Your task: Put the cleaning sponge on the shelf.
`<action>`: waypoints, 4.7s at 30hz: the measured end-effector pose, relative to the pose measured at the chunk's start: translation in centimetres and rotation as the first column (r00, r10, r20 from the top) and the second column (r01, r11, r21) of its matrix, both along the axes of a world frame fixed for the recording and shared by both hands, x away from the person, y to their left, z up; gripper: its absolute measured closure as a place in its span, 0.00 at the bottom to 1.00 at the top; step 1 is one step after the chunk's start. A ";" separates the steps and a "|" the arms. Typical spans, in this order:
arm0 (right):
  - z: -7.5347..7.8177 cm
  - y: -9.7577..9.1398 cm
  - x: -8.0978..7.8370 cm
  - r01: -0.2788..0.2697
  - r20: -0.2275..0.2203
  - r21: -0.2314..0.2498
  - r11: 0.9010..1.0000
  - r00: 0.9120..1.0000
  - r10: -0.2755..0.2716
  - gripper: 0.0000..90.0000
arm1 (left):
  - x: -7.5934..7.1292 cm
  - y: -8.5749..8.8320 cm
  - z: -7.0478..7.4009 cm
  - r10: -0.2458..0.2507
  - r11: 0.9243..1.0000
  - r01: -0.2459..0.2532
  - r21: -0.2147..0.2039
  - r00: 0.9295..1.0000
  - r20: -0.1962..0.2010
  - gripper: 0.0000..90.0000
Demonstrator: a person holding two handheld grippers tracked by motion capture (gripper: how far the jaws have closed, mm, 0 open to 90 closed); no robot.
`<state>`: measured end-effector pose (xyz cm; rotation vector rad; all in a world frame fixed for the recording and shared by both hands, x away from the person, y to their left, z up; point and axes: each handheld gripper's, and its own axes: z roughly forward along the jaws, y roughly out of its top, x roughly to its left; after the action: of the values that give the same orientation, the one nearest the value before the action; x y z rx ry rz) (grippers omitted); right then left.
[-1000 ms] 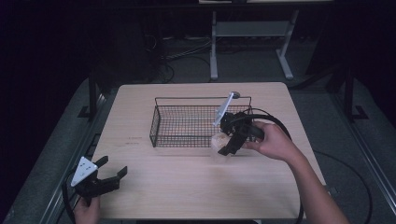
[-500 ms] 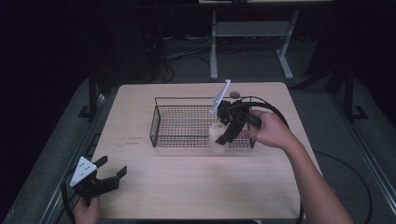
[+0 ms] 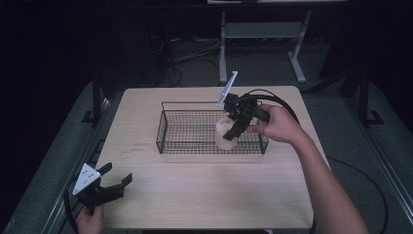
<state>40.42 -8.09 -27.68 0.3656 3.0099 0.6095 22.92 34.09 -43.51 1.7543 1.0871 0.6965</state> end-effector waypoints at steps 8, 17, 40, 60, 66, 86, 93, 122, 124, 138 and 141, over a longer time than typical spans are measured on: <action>-0.1 0.0 1.8 0.032 -0.013 -0.003 0.999 0.999 -0.032 0.31 | 0.0 0.1 0.0 0.000 1.000 0.000 0.001 1.000 0.000 0.16; -0.5 -0.1 3.8 0.068 -0.033 -0.004 0.998 0.997 -0.068 0.31 | 0.0 0.1 0.0 -0.002 1.000 0.002 -0.001 1.000 0.001 0.16; -3.2 -0.1 7.4 0.123 -0.063 -0.039 0.992 0.990 -0.125 0.31 | 0.0 0.2 0.0 0.000 1.000 0.000 -0.003 1.000 0.001 0.16; -7.0 0.3 8.8 0.137 -0.095 -0.048 0.989 0.985 -0.141 0.31 | 0.0 0.2 0.0 0.005 1.000 -0.005 -0.011 1.000 0.003 0.16; -7.8 0.1 8.8 0.134 -0.105 -0.061 0.989 0.985 -0.140 0.31 | 0.0 0.2 0.0 0.004 1.000 -0.004 -0.007 1.000 0.002 0.16; -9.7 -0.3 8.7 0.133 -0.131 -0.064 0.989 0.981 -0.140 0.30 | -0.1 0.4 0.1 0.006 1.000 -0.006 -0.011 1.000 0.002 0.16; -11.0 -0.8 8.9 0.151 -0.148 -0.060 0.987 0.976 -0.158 0.30 | 0.2 0.2 0.0 0.001 1.000 -0.001 -0.010 1.000 -0.005 0.16; -10.4 -1.1 8.8 0.157 -0.142 -0.030 0.987 0.977 -0.160 0.24 | 0.1 0.4 -0.1 0.007 1.000 -0.007 -0.015 1.000 -0.004 0.16; -10.0 -1.3 8.8 0.160 -0.138 -0.024 0.987 0.977 -0.162 0.24 | 0.1 0.3 -0.1 0.007 1.000 -0.007 -0.013 1.000 -0.002 0.16; -7.8 -2.6 7.8 0.175 -0.112 0.014 0.985 0.979 -0.172 0.24 | 0.0 0.2 0.0 0.004 1.000 -0.004 -0.011 1.000 -0.004 0.16; -7.5 -2.7 7.5 0.169 -0.108 0.008 0.986 0.980 -0.167 0.24 | 0.0 0.2 -0.1 0.004 1.000 -0.004 -0.013 1.000 -0.004 0.16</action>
<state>47.90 -10.76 -35.16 0.6659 3.0323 0.6202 22.91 34.29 -43.56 1.7439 1.0954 0.6877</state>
